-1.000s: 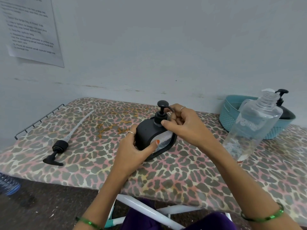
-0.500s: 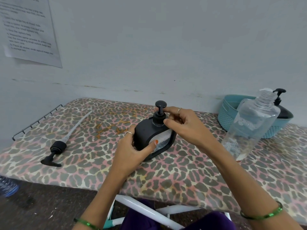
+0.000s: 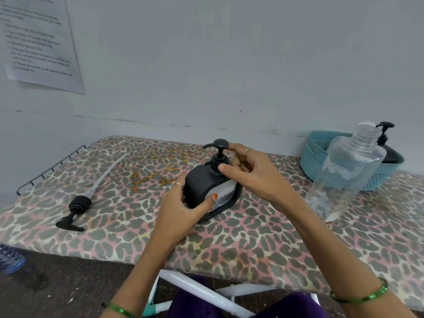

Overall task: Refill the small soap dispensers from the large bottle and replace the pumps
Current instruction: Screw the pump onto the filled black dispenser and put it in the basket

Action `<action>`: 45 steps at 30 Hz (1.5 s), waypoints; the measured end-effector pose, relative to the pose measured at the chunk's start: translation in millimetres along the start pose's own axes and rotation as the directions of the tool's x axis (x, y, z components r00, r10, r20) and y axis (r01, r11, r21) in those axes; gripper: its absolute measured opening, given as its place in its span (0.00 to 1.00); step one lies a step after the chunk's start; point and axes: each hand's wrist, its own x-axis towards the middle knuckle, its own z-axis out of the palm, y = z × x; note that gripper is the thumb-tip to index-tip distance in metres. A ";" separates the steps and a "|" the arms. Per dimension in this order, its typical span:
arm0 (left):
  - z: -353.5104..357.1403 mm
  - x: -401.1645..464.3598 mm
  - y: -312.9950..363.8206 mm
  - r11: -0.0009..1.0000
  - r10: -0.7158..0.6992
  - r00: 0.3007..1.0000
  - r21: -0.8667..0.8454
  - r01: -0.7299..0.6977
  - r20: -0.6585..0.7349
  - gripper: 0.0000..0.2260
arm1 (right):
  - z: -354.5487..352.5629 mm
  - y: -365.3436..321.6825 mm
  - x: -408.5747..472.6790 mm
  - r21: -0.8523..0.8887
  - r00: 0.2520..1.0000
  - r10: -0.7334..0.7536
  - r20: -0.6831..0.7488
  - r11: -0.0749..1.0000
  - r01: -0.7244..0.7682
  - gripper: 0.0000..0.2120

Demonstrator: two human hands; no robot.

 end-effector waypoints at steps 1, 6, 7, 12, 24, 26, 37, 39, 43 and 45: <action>0.1 0.1 0.1 1.000 -0.001 1.000 -0.003 0.001 0.001 0.21 | -0.8 -0.2 0.5 -0.016 1.000 0.000 0.014 1.000 0.000 0.16; 0.1 0.3 -1.6 1.000 0.006 1.000 0.005 -0.006 0.003 0.21 | 0.8 3.5 4.3 -0.012 1.000 0.026 0.000 1.000 -0.026 0.09; 0.3 0.3 -2.3 1.000 0.006 1.000 0.006 -0.006 0.001 0.21 | 2.4 4.6 5.5 -0.010 0.999 0.034 -0.018 0.999 -0.034 0.08; -0.5 0.6 -3.4 1.000 -0.004 1.000 -0.010 0.004 0.008 0.21 | 4.8 2.2 6.7 -0.059 0.998 0.042 -0.045 0.997 -0.045 0.13; -1.1 -1.0 -0.8 0.997 0.039 0.999 0.061 -0.038 -0.019 0.21 | 2.7 -8.9 9.9 -0.191 0.999 0.053 0.007 0.980 -0.051 0.14; -1.0 -1.5 0.4 0.995 0.048 0.999 0.086 -0.045 -0.026 0.21 | 12.1 -7.7 10.1 -0.204 0.993 0.059 -0.106 0.976 -0.079 0.17; -1.4 -2.1 1.8 0.998 0.025 1.000 0.051 -0.024 -0.015 0.19 | -17.4 -14.3 23.0 -0.162 0.943 0.112 0.313 0.985 -0.063 0.13; -1.6 -2.2 2.4 0.999 0.019 1.000 0.035 -0.018 -0.015 0.19 | -17.4 -14.9 25.5 -0.182 0.944 0.096 0.317 0.983 -0.039 0.13; -2.1 -1.9 0.1 0.999 0.018 1.000 0.032 -0.018 -0.022 0.20 | -12.7 -12.0 24.6 -0.243 0.966 0.103 0.236 0.969 -0.044 0.09; -1.9 -1.0 -2.4 0.998 0.027 0.999 0.057 -0.025 -0.026 0.19 | -9.0 -11.8 21.4 -0.276 0.976 0.100 0.193 0.960 -0.044 0.05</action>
